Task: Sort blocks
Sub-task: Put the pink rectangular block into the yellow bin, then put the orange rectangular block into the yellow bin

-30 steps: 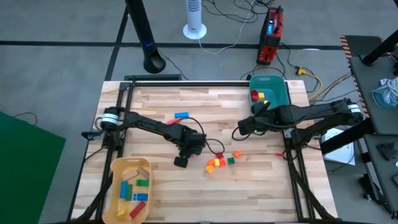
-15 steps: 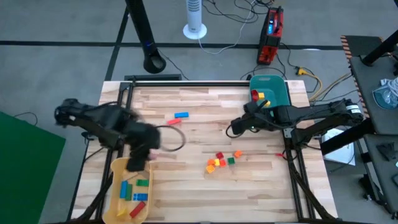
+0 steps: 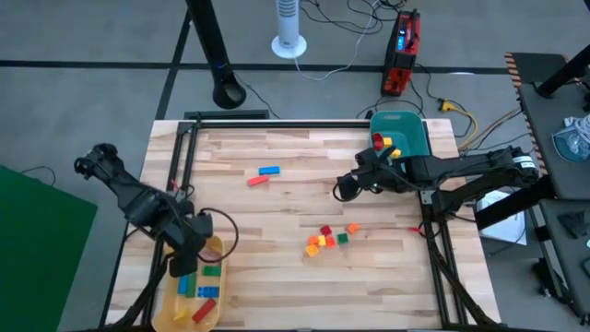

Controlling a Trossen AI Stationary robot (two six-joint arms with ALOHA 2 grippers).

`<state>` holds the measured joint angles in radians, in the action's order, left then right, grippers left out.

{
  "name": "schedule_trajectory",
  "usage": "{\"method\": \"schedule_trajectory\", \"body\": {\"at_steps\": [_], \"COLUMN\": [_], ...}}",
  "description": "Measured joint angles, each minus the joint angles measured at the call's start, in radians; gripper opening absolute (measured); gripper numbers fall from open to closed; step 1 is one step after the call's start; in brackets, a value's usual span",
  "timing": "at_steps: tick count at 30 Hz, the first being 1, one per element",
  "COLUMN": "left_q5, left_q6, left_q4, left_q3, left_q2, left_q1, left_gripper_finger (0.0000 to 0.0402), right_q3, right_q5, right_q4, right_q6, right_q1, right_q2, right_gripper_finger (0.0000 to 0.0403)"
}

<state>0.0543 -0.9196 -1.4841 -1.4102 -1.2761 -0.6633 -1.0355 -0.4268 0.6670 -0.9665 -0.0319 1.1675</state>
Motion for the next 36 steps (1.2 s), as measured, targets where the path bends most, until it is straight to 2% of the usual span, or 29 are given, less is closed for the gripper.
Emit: {"method": "schedule_trajectory", "body": {"at_steps": [4, 7, 9, 11, 15, 19, 22, 26, 29, 36], "left_q5": [0.021, -0.083, -0.169, -0.2, -0.2, -0.126, -0.066, -0.063, -0.026, -0.013], "left_q6": [0.014, 0.082, 0.152, 0.247, 0.474, 0.677, 0.759, 0.791, 0.828, 0.922], "left_q4": [0.017, 0.052, 0.084, 0.144, 0.315, 0.502, 0.636, 0.761, 0.824, 0.912], "left_q3": [0.027, 0.029, 0.03, 0.037, 0.092, 0.221, 0.346, 0.474, 0.516, 0.492], "left_q2": [0.016, 0.017, 0.019, 0.019, 0.019, 0.018, 0.017, -0.008, -0.051, -0.189], "left_q1": [0.008, 0.042, 0.104, 0.203, 0.465, 0.746, 0.926, 1.089, 1.142, 1.129], "left_gripper_finger": [0.0177, 0.0193, 0.0195, 0.0193, 0.0186, 0.0184, 0.0185, 0.0185, 0.0185, 0.0185], "right_q3": [-0.001, -0.001, -0.001, -0.001, -0.001, -0.001, -0.001, -0.001, -0.001, 0.0], "right_q5": [0.014, 0.016, 0.016, 0.015, 0.015, 0.017, 0.017, 0.019, 0.019, 0.019], "right_q4": [0.001, 0.001, 0.002, 0.002, 0.004, 0.008, 0.008, 0.008, 0.008, 0.008], "right_q6": [0.002, 0.012, 0.012, 0.012, 0.015, 0.018, 0.017, 0.01, 0.009, 0.009], "right_q1": [0.004, 0.009, 0.013, 0.015, 0.02, 0.024, 0.024, 0.024, 0.024, 0.026], "right_q2": [0.0, 0.0, 0.0, 0.0, 0.0, 0.0, 0.0, 0.0, 0.0, 0.0], "right_gripper_finger": [0.0287, 0.0286, 0.0281, 0.0276, 0.0268, 0.0266, 0.0269, 0.028, 0.0286, 0.0286]}}
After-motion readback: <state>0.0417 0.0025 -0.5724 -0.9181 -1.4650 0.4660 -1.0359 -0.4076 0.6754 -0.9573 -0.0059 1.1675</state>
